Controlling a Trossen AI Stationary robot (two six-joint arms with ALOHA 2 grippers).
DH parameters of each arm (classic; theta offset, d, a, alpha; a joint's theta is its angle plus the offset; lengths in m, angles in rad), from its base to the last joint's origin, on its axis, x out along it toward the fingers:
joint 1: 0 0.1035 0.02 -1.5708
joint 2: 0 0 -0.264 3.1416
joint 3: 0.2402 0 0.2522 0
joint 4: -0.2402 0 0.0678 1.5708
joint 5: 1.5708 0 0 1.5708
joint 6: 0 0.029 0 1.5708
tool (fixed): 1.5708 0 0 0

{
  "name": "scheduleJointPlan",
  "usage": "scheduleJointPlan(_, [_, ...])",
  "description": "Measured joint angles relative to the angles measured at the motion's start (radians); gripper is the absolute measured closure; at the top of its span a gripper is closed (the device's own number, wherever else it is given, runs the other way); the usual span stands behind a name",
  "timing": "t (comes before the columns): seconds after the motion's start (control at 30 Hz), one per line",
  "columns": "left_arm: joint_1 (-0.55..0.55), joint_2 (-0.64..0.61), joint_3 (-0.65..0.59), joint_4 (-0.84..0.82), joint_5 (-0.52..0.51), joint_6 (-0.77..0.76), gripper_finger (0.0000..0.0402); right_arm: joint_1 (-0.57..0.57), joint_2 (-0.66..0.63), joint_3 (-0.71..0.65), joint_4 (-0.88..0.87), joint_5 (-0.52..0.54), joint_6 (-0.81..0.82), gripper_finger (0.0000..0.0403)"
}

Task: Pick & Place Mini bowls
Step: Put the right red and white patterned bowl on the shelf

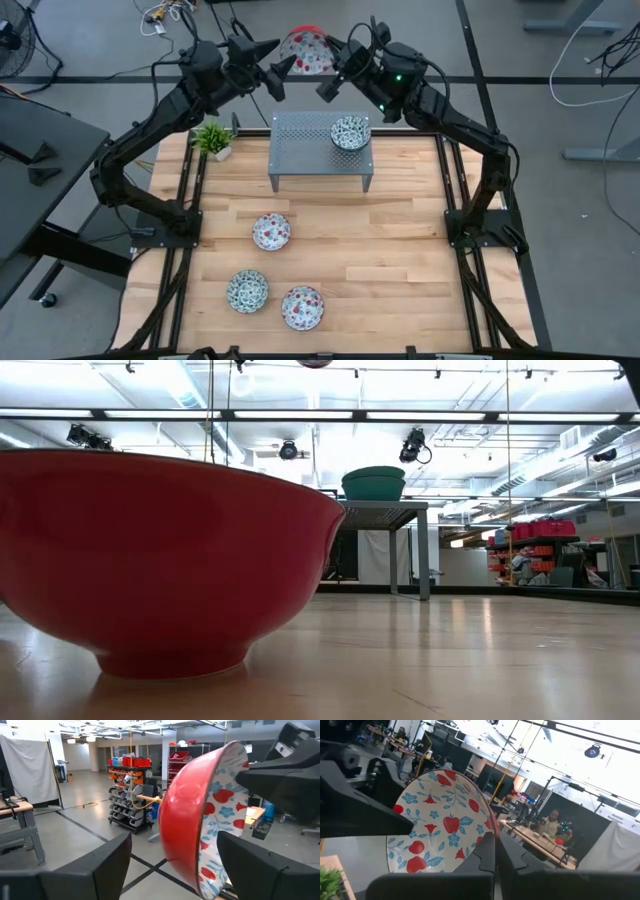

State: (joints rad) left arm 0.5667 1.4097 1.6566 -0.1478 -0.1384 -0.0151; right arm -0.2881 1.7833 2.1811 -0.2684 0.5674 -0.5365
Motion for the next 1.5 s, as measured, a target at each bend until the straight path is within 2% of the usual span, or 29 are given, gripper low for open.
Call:
scheduleJointPlan(0.3, [-0.007, 0.0, 0.0, 0.014, -0.006, 0.0, 0.0199, 0.0, 0.0, 0.0, -0.004, 0.003, -0.003, 0.0403])
scheduleJointPlan(0.43, [-0.019, 0.0, 0.0, 0.017, -0.012, 0.051, 0.0228, 0.001, 0.0, 0.0, -0.003, 0.064, -0.045, 0.0403])
scheduleJointPlan(0.63, [-0.054, 0.0, 0.0, 0.02, -0.125, 0.104, 0.0241, 0.0, 0.0, 0.0, 0.006, 0.102, -0.07, 0.0403])
scheduleJointPlan(0.87, [-0.06, 0.0, 0.0, 0.02, -0.132, 0.105, 0.0239, 0.0, 0.0, 0.0, 0.016, 0.053, -0.074, 0.0403])
scheduleJointPlan(1.17, [-0.06, -0.001, 0.0, 0.02, -0.139, 0.106, 0.0243, 0.008, 0.0, 0.0, 0.019, 0.046, -0.074, 0.0403])
scheduleJointPlan(1.3, [-0.06, -0.001, 0.0, 0.02, -0.143, 0.106, 0.0266, 0.008, 0.0, 0.0, 0.019, 0.042, -0.074, 0.0403])
scheduleJointPlan(1.5, [-0.06, -0.001, 0.0, 0.017, -0.147, 0.11, 0.0333, 0.008, 0.0, 0.0, 0.019, 0.042, -0.074, 0.0403])
